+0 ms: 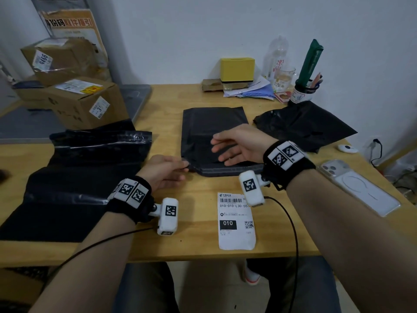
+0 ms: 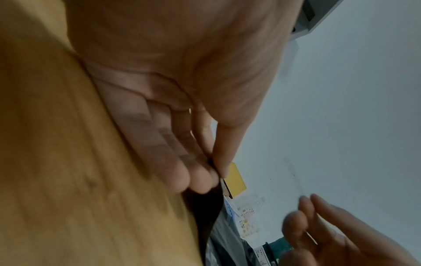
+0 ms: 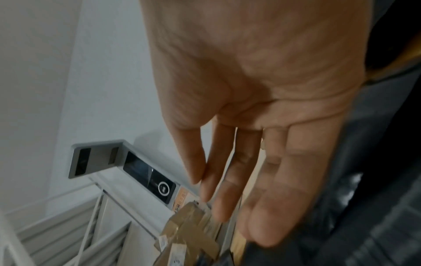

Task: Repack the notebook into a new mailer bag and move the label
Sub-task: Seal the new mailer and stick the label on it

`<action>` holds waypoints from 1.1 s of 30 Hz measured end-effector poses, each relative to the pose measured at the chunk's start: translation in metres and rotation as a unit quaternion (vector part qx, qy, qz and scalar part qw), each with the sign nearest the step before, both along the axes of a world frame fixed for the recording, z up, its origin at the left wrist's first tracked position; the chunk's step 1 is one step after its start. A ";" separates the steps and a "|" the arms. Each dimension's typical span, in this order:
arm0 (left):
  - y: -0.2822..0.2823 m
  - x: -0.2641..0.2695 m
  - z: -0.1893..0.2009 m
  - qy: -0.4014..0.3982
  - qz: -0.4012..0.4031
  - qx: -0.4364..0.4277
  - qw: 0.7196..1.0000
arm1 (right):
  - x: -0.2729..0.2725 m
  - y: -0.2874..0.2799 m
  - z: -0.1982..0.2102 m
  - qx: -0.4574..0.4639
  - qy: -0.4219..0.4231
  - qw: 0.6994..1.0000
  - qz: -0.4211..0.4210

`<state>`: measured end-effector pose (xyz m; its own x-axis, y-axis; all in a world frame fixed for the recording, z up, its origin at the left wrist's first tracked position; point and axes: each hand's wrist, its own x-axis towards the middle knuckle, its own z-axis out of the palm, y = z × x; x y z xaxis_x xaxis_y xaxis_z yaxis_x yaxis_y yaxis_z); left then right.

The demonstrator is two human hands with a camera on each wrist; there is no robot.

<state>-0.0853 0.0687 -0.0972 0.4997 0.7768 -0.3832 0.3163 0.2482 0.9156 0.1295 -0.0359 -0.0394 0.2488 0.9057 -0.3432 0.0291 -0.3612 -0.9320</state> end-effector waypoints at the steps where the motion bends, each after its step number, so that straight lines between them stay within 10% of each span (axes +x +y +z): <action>1: 0.000 0.001 -0.001 -0.008 -0.005 0.007 1.000 | -0.005 0.005 -0.003 -0.005 -0.007 1.000 0.013; 33: 0.016 0.058 -0.020 -0.112 -0.048 0.061 0.991 | 0.022 0.032 -0.075 0.026 0.234 0.971 0.047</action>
